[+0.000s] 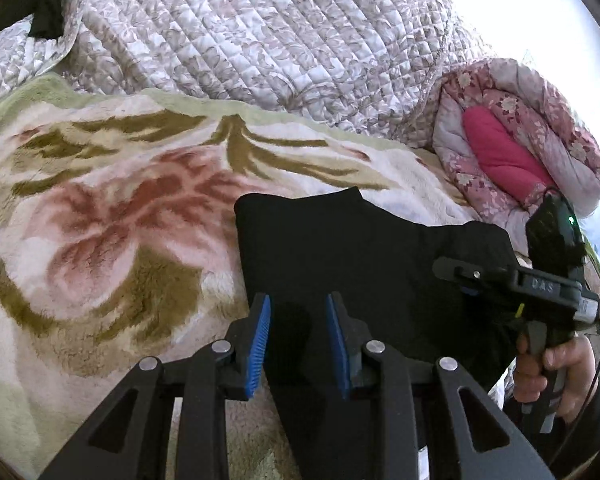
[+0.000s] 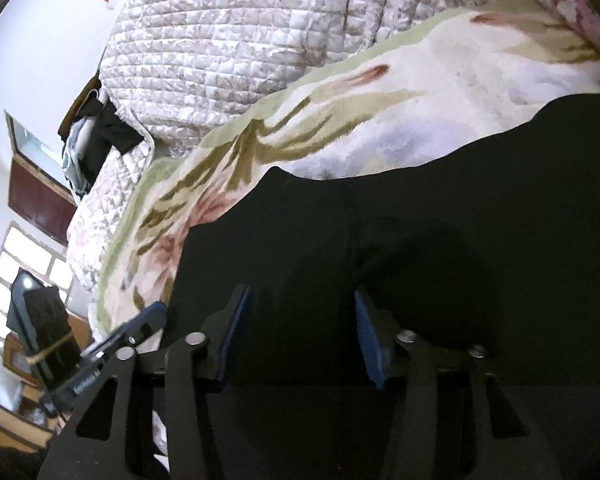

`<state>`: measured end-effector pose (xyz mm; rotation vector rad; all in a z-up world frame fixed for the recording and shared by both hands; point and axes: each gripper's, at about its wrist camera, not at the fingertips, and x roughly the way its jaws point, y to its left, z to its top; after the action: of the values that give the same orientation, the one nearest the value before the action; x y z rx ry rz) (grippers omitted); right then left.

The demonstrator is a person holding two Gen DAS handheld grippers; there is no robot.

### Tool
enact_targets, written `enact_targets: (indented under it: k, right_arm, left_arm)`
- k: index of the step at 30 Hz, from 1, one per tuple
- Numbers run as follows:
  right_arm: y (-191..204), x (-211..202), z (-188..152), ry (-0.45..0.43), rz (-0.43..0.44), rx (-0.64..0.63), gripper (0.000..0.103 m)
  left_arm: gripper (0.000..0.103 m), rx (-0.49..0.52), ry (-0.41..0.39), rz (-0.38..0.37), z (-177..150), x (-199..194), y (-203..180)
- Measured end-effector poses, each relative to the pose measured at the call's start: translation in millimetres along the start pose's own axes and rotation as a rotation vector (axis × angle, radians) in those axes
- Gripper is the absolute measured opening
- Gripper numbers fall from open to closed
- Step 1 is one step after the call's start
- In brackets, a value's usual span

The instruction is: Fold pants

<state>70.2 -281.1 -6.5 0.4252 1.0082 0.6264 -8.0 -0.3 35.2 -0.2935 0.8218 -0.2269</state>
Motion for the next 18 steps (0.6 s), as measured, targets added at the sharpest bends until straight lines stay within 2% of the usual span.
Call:
enact_targets:
  k: [1,2,3,5,9,11,13,18]
  right_arm:
    - [-3.0,0.0,0.6,0.006,0.016,0.019,0.033]
    - [-6.1,-0.5,-0.1,0.012,0.027,0.037,0.014]
    - [-10.8,-0.1,-1.8,0.027,0.052,0.067,0.002]
    - [-11.9,-3.7,-6.7,0.026,0.087,0.087,0.002]
    - [-5.3,-29.1,-12.1,-0.049,0.095,0.064,0.002]
    - [-10.4,-34.1,-15.6,-0.063,0.057,0.074,0.002]
    - [-19.6,-24.6,-18.5,-0.028,0.01,0.098,0.002]
    - [-13.2,-28.6,-20.2,-0.034,-0.024,0.053,0.003]
  left_arm:
    - [0.031,0.001,-0.001,-0.002,-0.3,-0.4,-0.1]
    - [0.031,0.001,-0.002,-0.002,-0.6,-0.4,0.2]
    - [0.031,0.001,-0.001,-0.002,-0.5,-0.4,0.2]
    - [0.031,0.001,-0.001,-0.002,-0.4,-0.6,0.2]
    - [0.031,0.008,-0.006,-0.002,-1.1,-1.8,1.3]
    - [0.031,0.008,-0.005,-0.006,-1.5,-1.1,1.3]
    - [0.031,0.009,-0.001,-0.006,-1.9,1.2,0.9]
    - [0.031,0.031,-0.006,-0.011,-2.1,-1.5,-4.0]
